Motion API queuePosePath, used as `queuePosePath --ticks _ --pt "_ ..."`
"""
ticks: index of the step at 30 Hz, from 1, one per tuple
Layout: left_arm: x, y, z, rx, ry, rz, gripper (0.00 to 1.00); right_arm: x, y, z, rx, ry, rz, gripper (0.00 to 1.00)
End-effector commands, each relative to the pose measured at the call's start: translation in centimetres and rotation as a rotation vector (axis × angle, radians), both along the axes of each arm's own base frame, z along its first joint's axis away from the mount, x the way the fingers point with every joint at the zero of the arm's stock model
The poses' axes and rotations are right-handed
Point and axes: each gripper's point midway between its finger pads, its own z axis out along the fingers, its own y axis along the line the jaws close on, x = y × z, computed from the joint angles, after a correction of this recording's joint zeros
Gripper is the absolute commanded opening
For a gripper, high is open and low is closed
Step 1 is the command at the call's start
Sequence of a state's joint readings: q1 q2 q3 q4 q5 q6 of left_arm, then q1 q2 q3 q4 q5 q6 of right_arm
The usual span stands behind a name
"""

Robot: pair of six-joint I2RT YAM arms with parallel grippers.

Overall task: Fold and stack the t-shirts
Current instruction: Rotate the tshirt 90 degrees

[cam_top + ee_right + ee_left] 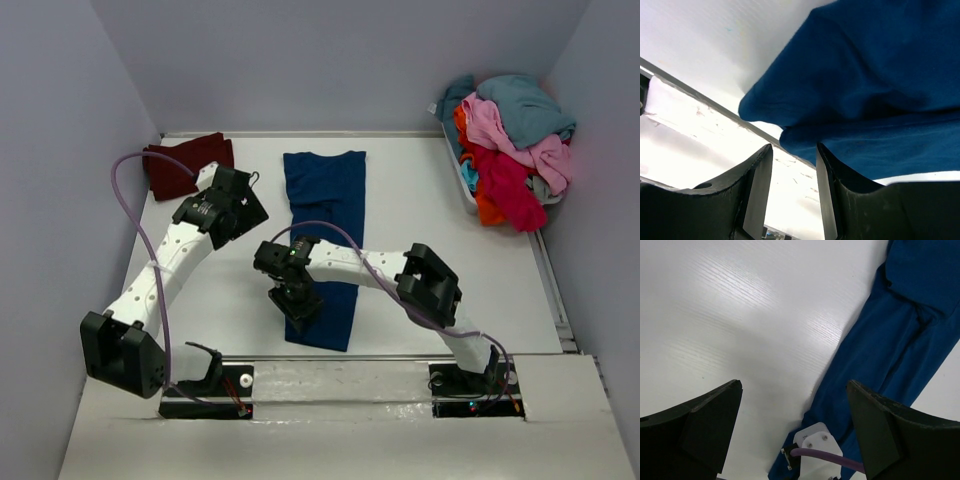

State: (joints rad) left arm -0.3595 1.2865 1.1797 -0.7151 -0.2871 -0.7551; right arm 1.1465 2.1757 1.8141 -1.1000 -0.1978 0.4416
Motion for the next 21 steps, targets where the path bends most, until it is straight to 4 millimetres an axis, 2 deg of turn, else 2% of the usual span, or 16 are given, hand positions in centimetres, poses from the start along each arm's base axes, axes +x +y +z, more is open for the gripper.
queuePosePath --ticks 1,6,8,15,21 --pt "-0.1 0.3 1.3 0.002 -0.046 -0.007 0.98 -0.4 -0.7 -0.2 -0.047 0.011 -0.011 0.46" --pt "-0.1 0.4 1.9 0.0 -0.061 -0.011 0.98 -1.1 -2.5 -1.1 -0.102 0.028 -0.026 0.44" --pt "-0.2 0.4 1.7 -0.001 -0.06 -0.012 0.98 -1.1 -2.6 -1.0 -0.106 0.02 -0.037 0.44" --pt "-0.4 0.3 1.3 -0.006 -0.054 -0.018 0.98 -1.2 -2.1 -1.2 -0.117 0.02 -0.034 0.44" --pt "-0.7 0.3 0.9 -0.004 -0.047 -0.023 0.98 -0.6 -0.8 -0.9 -0.099 0.013 -0.021 0.44"
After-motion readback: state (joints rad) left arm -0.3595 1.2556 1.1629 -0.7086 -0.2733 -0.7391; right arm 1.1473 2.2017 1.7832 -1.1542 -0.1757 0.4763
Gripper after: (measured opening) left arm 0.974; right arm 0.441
